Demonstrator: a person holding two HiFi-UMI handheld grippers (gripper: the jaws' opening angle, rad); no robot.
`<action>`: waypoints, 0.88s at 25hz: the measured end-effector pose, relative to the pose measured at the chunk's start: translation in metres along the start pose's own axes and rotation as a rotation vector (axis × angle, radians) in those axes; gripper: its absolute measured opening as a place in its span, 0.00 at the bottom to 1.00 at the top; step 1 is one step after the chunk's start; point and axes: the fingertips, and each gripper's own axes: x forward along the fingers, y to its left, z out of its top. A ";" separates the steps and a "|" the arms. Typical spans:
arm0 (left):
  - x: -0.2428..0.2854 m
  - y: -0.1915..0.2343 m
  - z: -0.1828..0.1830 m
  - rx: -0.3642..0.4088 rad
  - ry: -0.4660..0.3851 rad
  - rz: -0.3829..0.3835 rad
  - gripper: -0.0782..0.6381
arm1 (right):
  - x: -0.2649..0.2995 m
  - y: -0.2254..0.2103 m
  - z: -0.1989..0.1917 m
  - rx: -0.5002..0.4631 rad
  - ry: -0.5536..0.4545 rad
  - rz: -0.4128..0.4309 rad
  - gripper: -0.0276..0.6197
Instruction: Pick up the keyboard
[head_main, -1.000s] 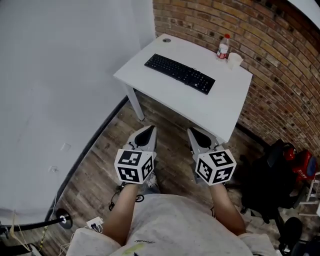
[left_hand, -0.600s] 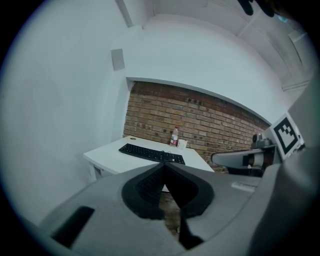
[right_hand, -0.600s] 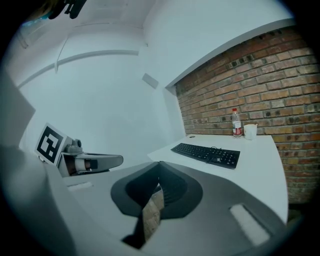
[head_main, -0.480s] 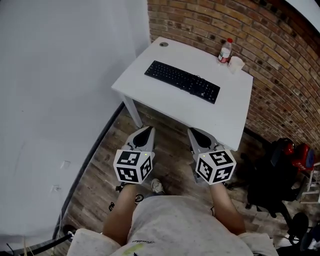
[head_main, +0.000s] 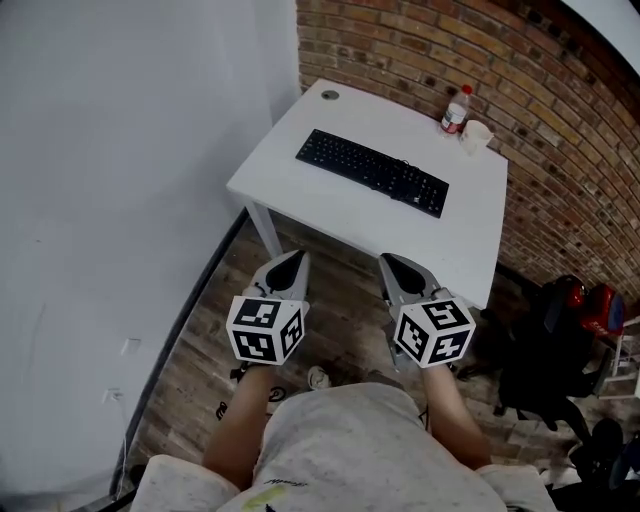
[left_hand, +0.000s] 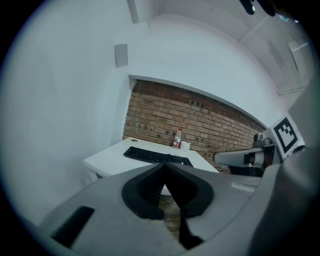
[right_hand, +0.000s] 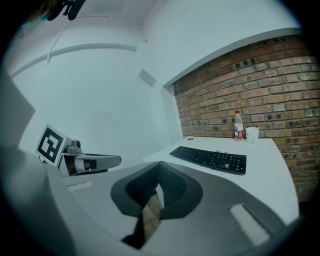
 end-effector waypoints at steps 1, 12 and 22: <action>0.001 0.004 0.001 0.001 0.001 -0.001 0.10 | 0.004 0.001 0.000 0.002 0.000 -0.001 0.06; 0.048 0.034 0.017 0.036 0.022 0.000 0.10 | 0.058 -0.025 0.014 0.002 -0.009 0.003 0.06; 0.137 0.069 0.047 0.040 0.056 0.006 0.10 | 0.128 -0.086 0.038 0.064 0.006 0.003 0.06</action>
